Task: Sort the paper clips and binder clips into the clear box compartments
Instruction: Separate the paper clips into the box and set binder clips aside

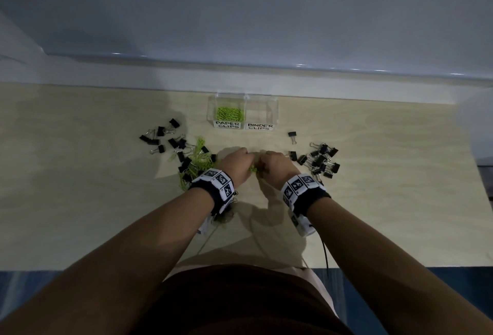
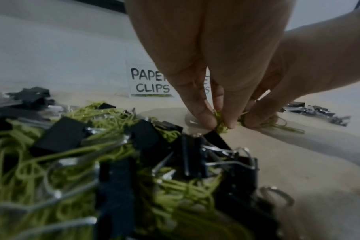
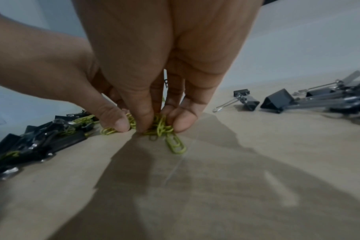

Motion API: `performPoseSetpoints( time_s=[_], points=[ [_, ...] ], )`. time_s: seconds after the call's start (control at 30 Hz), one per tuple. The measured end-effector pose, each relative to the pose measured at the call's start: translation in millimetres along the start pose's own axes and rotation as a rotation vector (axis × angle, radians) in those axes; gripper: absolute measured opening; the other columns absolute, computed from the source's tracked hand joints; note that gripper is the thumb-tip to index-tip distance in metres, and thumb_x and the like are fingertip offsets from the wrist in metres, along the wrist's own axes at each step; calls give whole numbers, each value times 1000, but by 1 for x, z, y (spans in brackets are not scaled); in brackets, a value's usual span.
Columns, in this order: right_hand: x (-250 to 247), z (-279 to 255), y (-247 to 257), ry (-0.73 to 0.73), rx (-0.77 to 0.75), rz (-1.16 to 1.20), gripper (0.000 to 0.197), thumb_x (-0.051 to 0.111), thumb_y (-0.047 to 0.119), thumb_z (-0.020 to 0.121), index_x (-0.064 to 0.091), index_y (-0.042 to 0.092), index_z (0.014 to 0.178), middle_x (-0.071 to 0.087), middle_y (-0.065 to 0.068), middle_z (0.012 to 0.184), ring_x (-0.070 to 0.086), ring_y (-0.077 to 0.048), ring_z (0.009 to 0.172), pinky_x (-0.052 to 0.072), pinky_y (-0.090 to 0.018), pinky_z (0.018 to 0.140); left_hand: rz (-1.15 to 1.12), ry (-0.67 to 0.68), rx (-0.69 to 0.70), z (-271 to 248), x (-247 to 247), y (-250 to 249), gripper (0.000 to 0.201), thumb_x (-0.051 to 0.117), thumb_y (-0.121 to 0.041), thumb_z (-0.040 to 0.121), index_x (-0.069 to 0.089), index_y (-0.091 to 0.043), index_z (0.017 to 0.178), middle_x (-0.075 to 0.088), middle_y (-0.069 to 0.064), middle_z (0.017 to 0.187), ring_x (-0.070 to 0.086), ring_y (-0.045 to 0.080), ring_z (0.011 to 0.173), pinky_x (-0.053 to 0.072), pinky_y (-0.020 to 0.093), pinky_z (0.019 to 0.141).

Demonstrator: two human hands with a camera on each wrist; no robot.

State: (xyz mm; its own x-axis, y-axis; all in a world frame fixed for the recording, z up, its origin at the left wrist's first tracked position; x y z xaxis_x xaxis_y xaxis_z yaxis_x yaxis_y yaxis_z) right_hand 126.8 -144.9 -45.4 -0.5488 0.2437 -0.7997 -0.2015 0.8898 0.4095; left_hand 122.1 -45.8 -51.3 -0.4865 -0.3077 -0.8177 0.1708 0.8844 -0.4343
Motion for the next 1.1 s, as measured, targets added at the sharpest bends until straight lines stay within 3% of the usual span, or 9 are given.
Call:
performPoseSetpoints(
  time_s=[0.2, 0.37, 0.43, 0.57, 0.7, 0.8, 0.87, 1.0, 1.1],
  points=[
    [-6, -1, -6, -76, -36, 111, 12, 63, 5, 71, 58, 16, 72, 55, 0, 73, 53, -22, 69, 40, -26, 64, -3, -1, -34, 3, -8, 6, 23, 52, -4, 83, 58, -6, 105, 54, 13, 107, 57, 32, 95, 49, 40, 83],
    [-19, 7, -24, -139, 158, 437, 8, 70, 4, 74, 70, 12, 73, 65, 0, 69, 59, -11, 62, 48, -22, 64, -246, -156, -186, 0, -16, 25, 6, 62, -5, 79, 67, -5, 83, 68, 8, 90, 63, 24, 85, 52, 31, 72],
    [-34, 15, -18, -173, 138, 536, 10, 71, 3, 74, 69, 12, 71, 68, -2, 69, 64, -14, 63, 54, -23, 63, -371, -197, -226, -3, -21, 32, 4, 65, -3, 78, 69, -4, 78, 70, 5, 82, 65, 20, 78, 52, 27, 68],
    [-73, 46, 11, -236, 64, 647, 10, 73, 3, 75, 67, 10, 70, 71, -8, 74, 68, -18, 68, 58, -26, 66, -506, -246, -203, -6, -47, 38, 7, 69, -1, 75, 71, -4, 81, 71, 7, 84, 63, 14, 74, 54, 25, 76],
    [-99, 80, 41, -354, 5, 619, 5, 73, 5, 72, 68, 5, 73, 69, -8, 73, 66, -18, 68, 56, -28, 65, -579, -380, -228, -5, -96, 51, 8, 67, -1, 77, 70, -3, 83, 68, 3, 77, 62, 11, 66, 50, 11, 62],
    [-99, 98, 52, -381, 35, 569, 6, 70, 4, 73, 70, 9, 77, 69, -5, 77, 64, -17, 71, 54, -26, 66, -542, -531, -234, 4, -128, 62, 7, 65, -4, 77, 71, -2, 80, 72, 10, 79, 67, 19, 73, 56, 26, 71],
    [-90, 105, 52, -330, 59, 499, 15, 68, 2, 73, 72, 11, 85, 71, -7, 85, 64, -16, 77, 53, -24, 72, -502, -570, -278, 16, -137, 68, 8, 64, -5, 77, 71, -3, 81, 72, 10, 83, 66, 20, 76, 56, 28, 74],
    [-85, 92, 46, -240, 4, 349, 32, 68, 1, 76, 69, 10, 106, 70, -8, 106, 65, -20, 97, 52, -31, 92, -373, -467, -302, 44, -134, 66, 18, 59, -4, 81, 71, -9, 93, 70, 10, 98, 66, 24, 90, 54, 32, 85],
    [-88, 58, 33, -268, -96, 295, 27, 64, -4, 78, 69, 7, 102, 71, -9, 102, 66, -19, 92, 52, -30, 89, -183, -359, -205, 47, -124, 55, 22, 57, -6, 84, 66, -8, 104, 61, 14, 112, 59, 28, 101, 48, 34, 91]
  ],
)
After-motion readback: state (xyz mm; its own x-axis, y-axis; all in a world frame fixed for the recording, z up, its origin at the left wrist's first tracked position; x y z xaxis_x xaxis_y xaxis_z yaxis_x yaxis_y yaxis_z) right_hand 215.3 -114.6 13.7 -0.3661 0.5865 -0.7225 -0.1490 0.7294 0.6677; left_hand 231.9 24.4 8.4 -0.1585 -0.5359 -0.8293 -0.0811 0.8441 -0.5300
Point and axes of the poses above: each hand's wrist, its own z-axis towards the middle knuckle, its own x-axis out of the palm, y = z × x, the point moved 6 cm from there along z, towards the middle knuckle
